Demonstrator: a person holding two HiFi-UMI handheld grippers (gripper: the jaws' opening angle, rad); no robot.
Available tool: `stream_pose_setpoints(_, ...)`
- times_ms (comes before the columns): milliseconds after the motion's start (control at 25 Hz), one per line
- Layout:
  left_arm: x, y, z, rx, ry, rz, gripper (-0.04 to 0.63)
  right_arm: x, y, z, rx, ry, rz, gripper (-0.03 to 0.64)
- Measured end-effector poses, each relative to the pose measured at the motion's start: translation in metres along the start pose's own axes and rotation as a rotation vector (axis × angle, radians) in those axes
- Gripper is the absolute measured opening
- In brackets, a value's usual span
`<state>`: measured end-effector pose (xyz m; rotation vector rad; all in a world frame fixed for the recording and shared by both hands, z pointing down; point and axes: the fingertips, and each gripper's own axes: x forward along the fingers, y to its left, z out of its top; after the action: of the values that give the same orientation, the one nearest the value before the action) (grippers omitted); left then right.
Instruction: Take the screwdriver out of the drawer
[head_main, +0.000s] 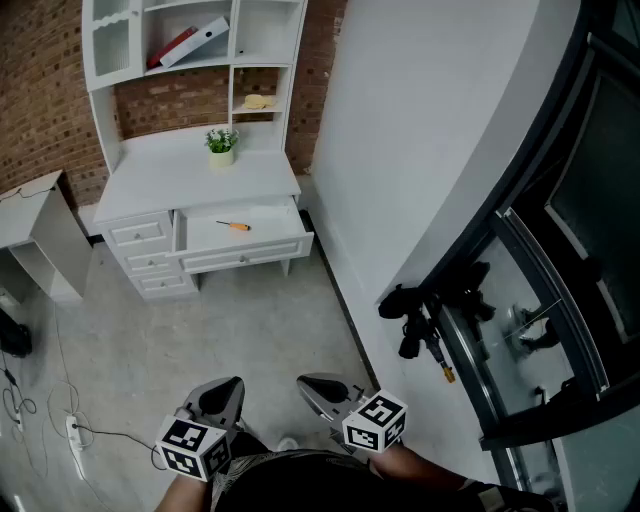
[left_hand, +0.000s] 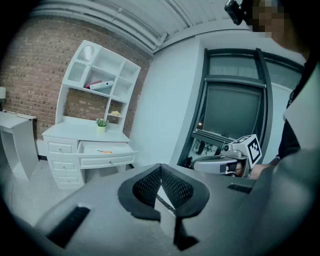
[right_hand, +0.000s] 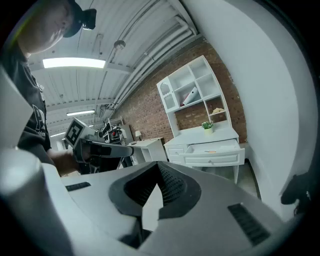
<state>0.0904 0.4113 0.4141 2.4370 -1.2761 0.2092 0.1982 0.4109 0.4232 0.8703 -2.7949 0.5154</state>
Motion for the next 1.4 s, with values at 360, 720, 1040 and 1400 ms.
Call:
stream_pose_setpoints(360,-0.003,0.003,0.003,-0.014,-0.008,0.002,0.017,0.004,0.004,0.003,-0.009,-0.002,0.005,0.005)
stream_pose_setpoints(720,-0.004,-0.001,0.003,-0.012,-0.008,-0.002,0.017,0.002,0.008,0.005,0.006,-0.019,0.025,0.005)
stream_pose_setpoints(1040,0.000,-0.007,-0.001,-0.011,0.001,-0.003,0.017,-0.005,0.005,-0.002,-0.002,-0.002,0.017,0.006)
stream_pose_setpoints(1400,0.005,-0.013,-0.001,-0.025,0.009,0.004,0.017,-0.011,-0.005,-0.005,0.017,0.002,0.011,0.006)
